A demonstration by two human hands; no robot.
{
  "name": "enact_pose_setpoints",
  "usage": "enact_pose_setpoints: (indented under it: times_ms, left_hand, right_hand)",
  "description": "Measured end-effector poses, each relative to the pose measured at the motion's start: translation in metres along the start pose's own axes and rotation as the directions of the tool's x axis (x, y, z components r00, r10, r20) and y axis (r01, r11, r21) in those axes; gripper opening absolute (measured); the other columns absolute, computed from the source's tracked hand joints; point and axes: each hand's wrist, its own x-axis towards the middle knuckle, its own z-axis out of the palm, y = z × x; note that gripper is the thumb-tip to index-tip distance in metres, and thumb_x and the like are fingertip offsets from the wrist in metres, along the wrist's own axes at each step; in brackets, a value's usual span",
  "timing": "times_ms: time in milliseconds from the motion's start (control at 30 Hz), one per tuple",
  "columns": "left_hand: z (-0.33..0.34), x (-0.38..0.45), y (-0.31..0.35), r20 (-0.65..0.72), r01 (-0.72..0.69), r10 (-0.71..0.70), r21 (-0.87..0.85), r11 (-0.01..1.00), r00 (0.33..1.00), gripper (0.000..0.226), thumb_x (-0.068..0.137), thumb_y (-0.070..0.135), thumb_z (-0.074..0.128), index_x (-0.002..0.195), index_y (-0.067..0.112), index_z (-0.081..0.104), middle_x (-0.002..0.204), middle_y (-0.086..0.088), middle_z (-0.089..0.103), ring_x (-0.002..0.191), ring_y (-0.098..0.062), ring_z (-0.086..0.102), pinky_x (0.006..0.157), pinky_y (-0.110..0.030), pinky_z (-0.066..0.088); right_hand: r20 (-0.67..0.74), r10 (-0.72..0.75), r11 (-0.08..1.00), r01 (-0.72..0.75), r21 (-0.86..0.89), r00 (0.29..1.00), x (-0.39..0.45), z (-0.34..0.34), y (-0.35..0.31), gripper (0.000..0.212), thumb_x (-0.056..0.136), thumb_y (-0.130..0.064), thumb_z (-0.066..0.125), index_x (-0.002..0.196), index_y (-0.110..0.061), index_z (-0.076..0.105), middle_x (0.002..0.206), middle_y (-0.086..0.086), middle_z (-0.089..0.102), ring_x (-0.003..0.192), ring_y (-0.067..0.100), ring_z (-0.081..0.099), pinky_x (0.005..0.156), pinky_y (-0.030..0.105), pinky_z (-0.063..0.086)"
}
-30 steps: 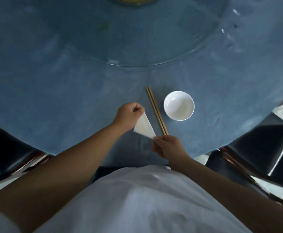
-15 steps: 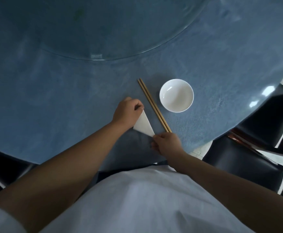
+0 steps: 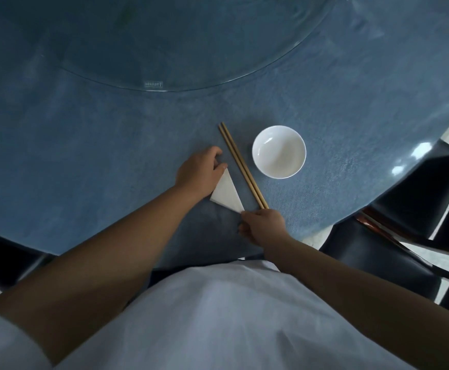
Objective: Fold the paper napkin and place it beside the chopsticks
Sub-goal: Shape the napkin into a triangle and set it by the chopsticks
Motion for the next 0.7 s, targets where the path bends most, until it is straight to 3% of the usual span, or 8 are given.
enact_pose_setpoints:
  times_ms: [100, 200, 233, 300, 367, 433, 567, 700]
  left_hand:
    - [-0.008, -0.009, -0.005, -0.017, -0.049, 0.048, -0.07, 0.996, 0.999, 0.033, 0.089, 0.021, 0.061, 0.121, 0.013, 0.056, 0.1, -0.002, 0.065, 0.09, -0.023, 0.061, 0.079, -0.037, 0.048]
    - [-0.012, -0.023, -0.01, -0.035, -0.15, 0.15, -0.005, 0.989, 0.988, 0.036, 0.089, 0.02, 0.06, 0.124, 0.012, 0.056, 0.12, -0.008, 0.063, 0.105, -0.027, 0.06, 0.087, -0.038, 0.047]
    - [-0.011, -0.028, -0.011, -0.015, -0.228, 0.23, 0.078, 0.971, 0.973, 0.039, 0.089, 0.021, 0.059, 0.127, 0.012, 0.055, 0.127, -0.008, 0.06, 0.113, -0.029, 0.056, 0.09, -0.039, 0.045]
    - [-0.007, -0.037, -0.011, 0.095, -0.374, 0.362, 0.265, 0.889, 0.927, 0.049, 0.091, 0.027, 0.056, 0.137, 0.011, 0.047, 0.145, -0.008, 0.048, 0.133, -0.027, 0.041, 0.101, -0.041, 0.036]
    - [0.0, -0.042, -0.012, 0.207, -0.431, 0.378, 0.429, 0.794, 0.903, 0.059, 0.095, 0.037, 0.047, 0.147, 0.013, 0.031, 0.158, -0.004, 0.026, 0.146, -0.022, 0.019, 0.111, -0.043, 0.023]
    - [0.008, -0.045, -0.014, 0.264, -0.409, 0.315, 0.516, 0.753, 0.912, 0.064, 0.098, 0.043, 0.037, 0.152, 0.015, 0.017, 0.162, -0.002, 0.01, 0.148, -0.02, 0.002, 0.116, -0.045, 0.012]
    - [0.016, -0.049, -0.02, 0.306, -0.381, 0.241, 0.576, 0.723, 0.921, 0.069, 0.098, 0.049, 0.026, 0.153, 0.017, -0.003, 0.162, 0.0, -0.009, 0.147, -0.022, -0.012, 0.117, -0.05, 0.0]
    - [0.015, -0.051, -0.026, 0.313, -0.347, 0.192, 0.575, 0.741, 0.93, 0.075, 0.096, 0.056, 0.02, 0.15, 0.02, -0.016, 0.159, 0.002, -0.022, 0.144, -0.023, -0.024, 0.114, -0.05, -0.012]
  right_hand:
    - [0.051, -0.047, 0.993, 0.053, -0.106, 0.998, -0.006, -0.013, -0.005, 0.025, 0.072, -0.023, 0.065, 0.059, -0.002, 0.069, 0.062, 0.016, 0.07, 0.054, 0.027, 0.063, 0.062, 0.041, 0.056]
    - [0.036, -0.393, 0.815, 0.366, -0.449, 0.919, -0.012, -0.029, -0.004, 0.019, 0.077, -0.022, 0.055, 0.065, -0.013, 0.066, 0.056, 0.001, 0.065, 0.049, 0.015, 0.059, 0.052, 0.03, 0.047]
    - [0.075, -0.542, 0.675, 0.487, -0.554, 0.837, -0.013, -0.033, -0.003, 0.015, 0.08, -0.021, 0.054, 0.071, -0.015, 0.065, 0.061, 0.0, 0.064, 0.055, 0.016, 0.059, 0.053, 0.03, 0.044]
    - [0.299, -0.751, 0.261, 0.681, -0.685, 0.589, -0.013, -0.038, -0.003, 0.014, 0.081, -0.018, 0.054, 0.089, -0.016, 0.065, 0.086, 0.005, 0.069, 0.084, 0.028, 0.063, 0.066, 0.034, 0.048]
    - [0.536, -0.764, -0.134, 0.723, -0.677, 0.36, -0.008, -0.04, 0.0, 0.037, 0.079, -0.019, 0.056, 0.114, -0.011, 0.064, 0.118, 0.007, 0.067, 0.113, 0.028, 0.059, 0.086, 0.039, 0.048]
    - [0.657, -0.707, -0.325, 0.703, -0.633, 0.264, -0.007, -0.04, 0.004, 0.046, 0.08, -0.022, 0.052, 0.122, -0.007, 0.06, 0.128, 0.009, 0.062, 0.122, 0.027, 0.054, 0.095, 0.043, 0.045]
    - [0.714, -0.642, -0.402, 0.671, -0.623, 0.279, -0.003, -0.038, 0.018, 0.044, 0.08, -0.021, 0.056, 0.12, -0.004, 0.063, 0.125, 0.013, 0.065, 0.12, 0.027, 0.057, 0.1, 0.045, 0.045]
    - [0.69, -0.689, -0.374, 0.707, -0.601, 0.222, -0.003, -0.04, 0.022, 0.033, 0.076, -0.014, 0.06, 0.107, -0.003, 0.069, 0.113, 0.015, 0.07, 0.108, 0.029, 0.064, 0.092, 0.039, 0.05]
